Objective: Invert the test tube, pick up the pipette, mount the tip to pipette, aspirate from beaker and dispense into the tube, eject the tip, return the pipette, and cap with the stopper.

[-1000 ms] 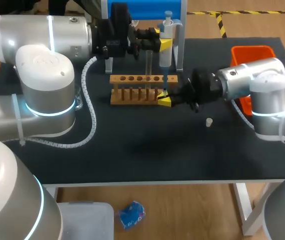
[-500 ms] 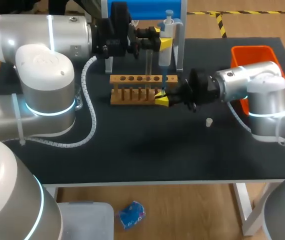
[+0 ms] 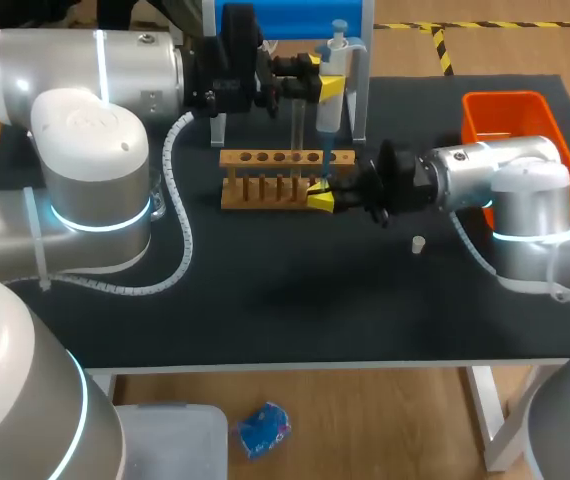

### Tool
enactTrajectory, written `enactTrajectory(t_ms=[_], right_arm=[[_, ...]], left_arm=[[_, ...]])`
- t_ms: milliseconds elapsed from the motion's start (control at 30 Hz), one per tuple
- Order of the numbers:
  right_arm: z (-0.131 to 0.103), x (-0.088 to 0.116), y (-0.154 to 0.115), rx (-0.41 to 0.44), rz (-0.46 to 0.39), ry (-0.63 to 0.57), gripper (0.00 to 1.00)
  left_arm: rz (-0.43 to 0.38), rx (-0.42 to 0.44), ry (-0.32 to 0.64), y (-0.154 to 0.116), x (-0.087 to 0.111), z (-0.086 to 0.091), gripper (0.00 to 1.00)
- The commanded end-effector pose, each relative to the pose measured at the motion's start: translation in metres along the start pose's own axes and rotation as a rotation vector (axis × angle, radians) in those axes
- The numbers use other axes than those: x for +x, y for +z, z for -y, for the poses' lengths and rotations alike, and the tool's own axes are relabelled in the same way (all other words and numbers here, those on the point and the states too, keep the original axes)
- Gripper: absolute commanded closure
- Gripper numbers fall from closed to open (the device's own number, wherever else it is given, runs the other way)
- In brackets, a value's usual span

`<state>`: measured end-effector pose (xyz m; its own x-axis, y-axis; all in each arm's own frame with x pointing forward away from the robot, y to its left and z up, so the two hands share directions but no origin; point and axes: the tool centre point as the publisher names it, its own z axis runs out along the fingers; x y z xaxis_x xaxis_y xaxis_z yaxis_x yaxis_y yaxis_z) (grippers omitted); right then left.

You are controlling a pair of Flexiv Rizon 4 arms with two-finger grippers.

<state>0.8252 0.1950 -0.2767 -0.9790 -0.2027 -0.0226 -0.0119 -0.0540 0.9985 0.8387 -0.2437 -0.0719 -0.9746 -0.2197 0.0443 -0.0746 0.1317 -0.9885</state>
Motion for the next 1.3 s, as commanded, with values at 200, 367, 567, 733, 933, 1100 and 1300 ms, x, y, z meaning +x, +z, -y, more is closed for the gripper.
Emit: enactTrajectory(t_ms=[200, 367, 567, 733, 933, 1100, 1300], right_arm=[[-0.017, 0.000, -0.001, -0.005, 0.019, -0.036, 1.00], [-0.024, -0.001, -0.002, -0.015, 0.021, -0.050, 1.00], [-0.030, 0.001, -0.003, -0.020, 0.021, -0.059, 1.00], [-0.036, 0.004, -0.002, -0.005, 0.005, -0.076, 0.00], [-0.042, 0.008, -0.003, -0.007, 0.001, -0.086, 0.00], [-0.043, 0.009, -0.008, 0.006, 0.003, -0.087, 0.00], [-0.032, 0.013, -0.024, 0.075, 0.002, -0.086, 0.00]], left_arm=[[-0.001, -0.002, -0.001, 0.000, 0.000, -0.001, 1.00], [-0.001, -0.002, -0.001, 0.000, 0.000, -0.001, 1.00], [-0.001, -0.002, -0.001, 0.000, 0.000, -0.001, 1.00], [-0.001, -0.002, -0.001, 0.000, 0.000, -0.001, 1.00], [-0.001, -0.002, -0.001, 0.000, 0.000, -0.001, 1.00], [-0.001, -0.002, -0.001, 0.000, 0.000, -0.001, 1.00], [-0.001, -0.002, -0.001, 0.000, 0.000, -0.001, 1.00]])
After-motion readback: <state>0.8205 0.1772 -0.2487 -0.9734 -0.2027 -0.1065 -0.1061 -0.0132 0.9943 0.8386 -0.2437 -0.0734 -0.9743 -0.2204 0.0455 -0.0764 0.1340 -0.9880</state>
